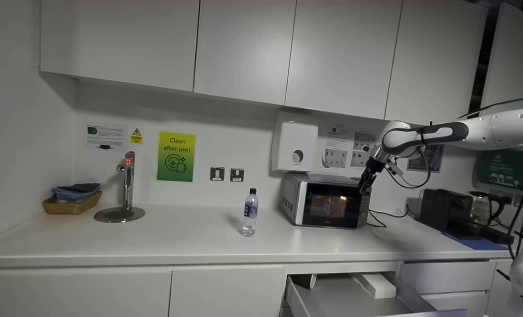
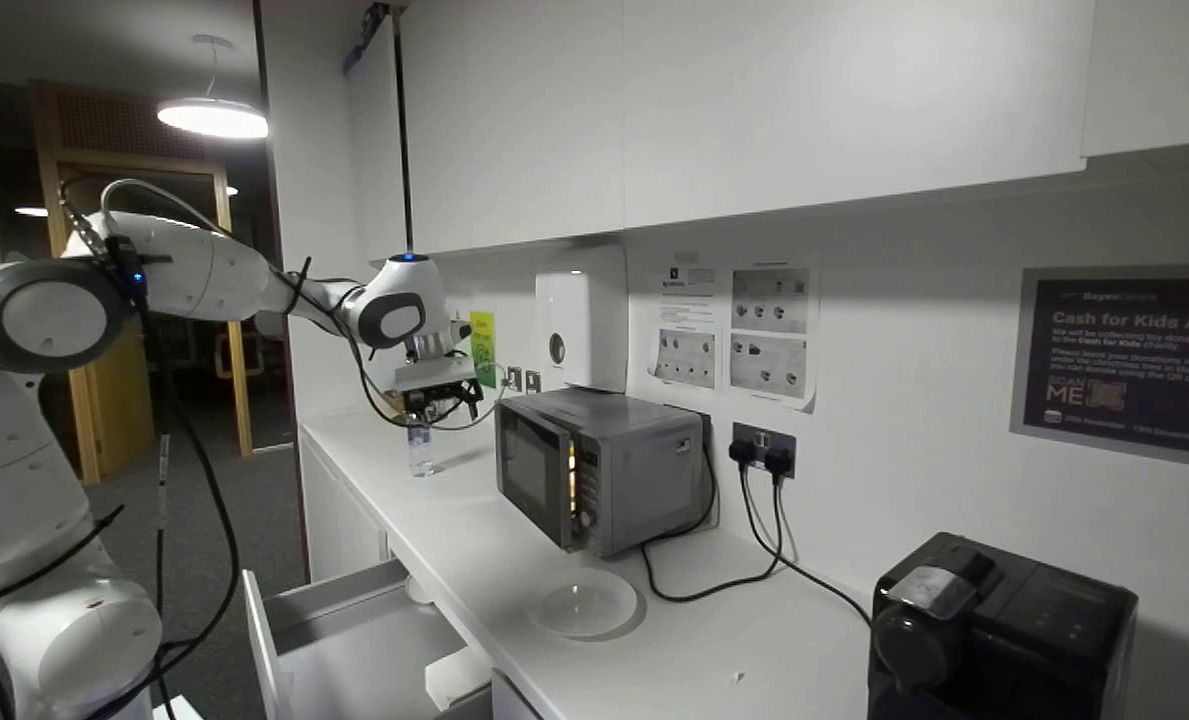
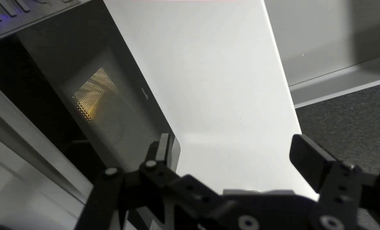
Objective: Put the cup inside the microwave
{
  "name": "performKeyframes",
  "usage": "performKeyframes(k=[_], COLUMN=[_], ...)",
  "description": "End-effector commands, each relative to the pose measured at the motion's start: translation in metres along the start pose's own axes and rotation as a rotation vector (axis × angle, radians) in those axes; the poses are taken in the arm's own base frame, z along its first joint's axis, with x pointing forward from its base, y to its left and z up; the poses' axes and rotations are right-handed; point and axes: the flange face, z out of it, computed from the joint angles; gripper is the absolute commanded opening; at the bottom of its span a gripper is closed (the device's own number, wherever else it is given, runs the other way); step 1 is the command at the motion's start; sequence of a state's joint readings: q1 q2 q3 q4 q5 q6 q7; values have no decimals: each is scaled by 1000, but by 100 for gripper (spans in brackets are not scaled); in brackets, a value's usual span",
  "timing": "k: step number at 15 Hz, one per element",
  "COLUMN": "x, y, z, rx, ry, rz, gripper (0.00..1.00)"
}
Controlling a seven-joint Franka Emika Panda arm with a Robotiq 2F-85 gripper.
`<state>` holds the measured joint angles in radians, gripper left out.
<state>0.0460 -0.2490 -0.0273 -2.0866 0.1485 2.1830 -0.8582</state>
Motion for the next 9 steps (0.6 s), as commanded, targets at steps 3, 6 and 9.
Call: performKeyframes(k=[3,6,9], x=[-40,-63,-87], y=[-18,-26,-34], z=[-57,-83,-102], rx=[-91,-176,-256], ry=[-47,-61,-60], rz=[144,272,425], gripper=[100,100,100])
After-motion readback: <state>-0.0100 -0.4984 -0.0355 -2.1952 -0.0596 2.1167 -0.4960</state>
